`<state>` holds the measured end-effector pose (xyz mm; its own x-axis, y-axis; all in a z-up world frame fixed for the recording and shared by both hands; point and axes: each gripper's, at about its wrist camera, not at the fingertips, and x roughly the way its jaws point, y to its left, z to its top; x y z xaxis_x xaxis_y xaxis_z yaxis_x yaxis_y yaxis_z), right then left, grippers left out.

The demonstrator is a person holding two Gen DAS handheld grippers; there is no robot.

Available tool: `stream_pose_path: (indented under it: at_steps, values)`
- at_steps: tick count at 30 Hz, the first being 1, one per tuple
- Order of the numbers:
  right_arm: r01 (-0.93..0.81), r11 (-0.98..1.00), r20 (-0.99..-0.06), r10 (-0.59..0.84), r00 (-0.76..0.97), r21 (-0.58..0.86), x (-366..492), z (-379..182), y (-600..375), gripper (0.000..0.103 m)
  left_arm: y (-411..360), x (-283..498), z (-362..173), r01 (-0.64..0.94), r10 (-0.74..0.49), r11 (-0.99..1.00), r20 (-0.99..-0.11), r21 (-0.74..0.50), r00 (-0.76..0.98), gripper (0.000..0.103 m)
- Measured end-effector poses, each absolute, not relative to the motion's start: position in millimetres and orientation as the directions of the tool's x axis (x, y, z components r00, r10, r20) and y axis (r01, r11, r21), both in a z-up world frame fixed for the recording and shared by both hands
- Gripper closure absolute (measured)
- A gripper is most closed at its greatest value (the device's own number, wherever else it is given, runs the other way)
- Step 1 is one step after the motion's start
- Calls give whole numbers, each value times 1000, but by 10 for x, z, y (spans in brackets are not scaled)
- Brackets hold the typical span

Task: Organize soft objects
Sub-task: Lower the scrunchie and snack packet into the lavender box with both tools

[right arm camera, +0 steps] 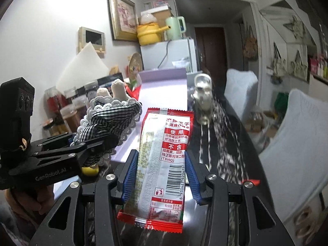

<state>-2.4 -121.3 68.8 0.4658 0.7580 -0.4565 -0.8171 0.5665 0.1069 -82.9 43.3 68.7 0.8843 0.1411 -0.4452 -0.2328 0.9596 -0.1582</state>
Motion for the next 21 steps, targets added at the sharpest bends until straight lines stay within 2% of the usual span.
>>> stream_pose_path:
  at_steps: [13, 21]
  values:
    - [-851, 519, -406, 796, 448, 79, 419, 989, -667, 58, 948, -395, 903, -279, 196, 945, -387, -169, 901, 62]
    - [-874, 475, -427, 815, 392, 104, 779, 931, -235, 58, 1320, -117, 845, -337, 243, 924, -403, -182, 882, 62]
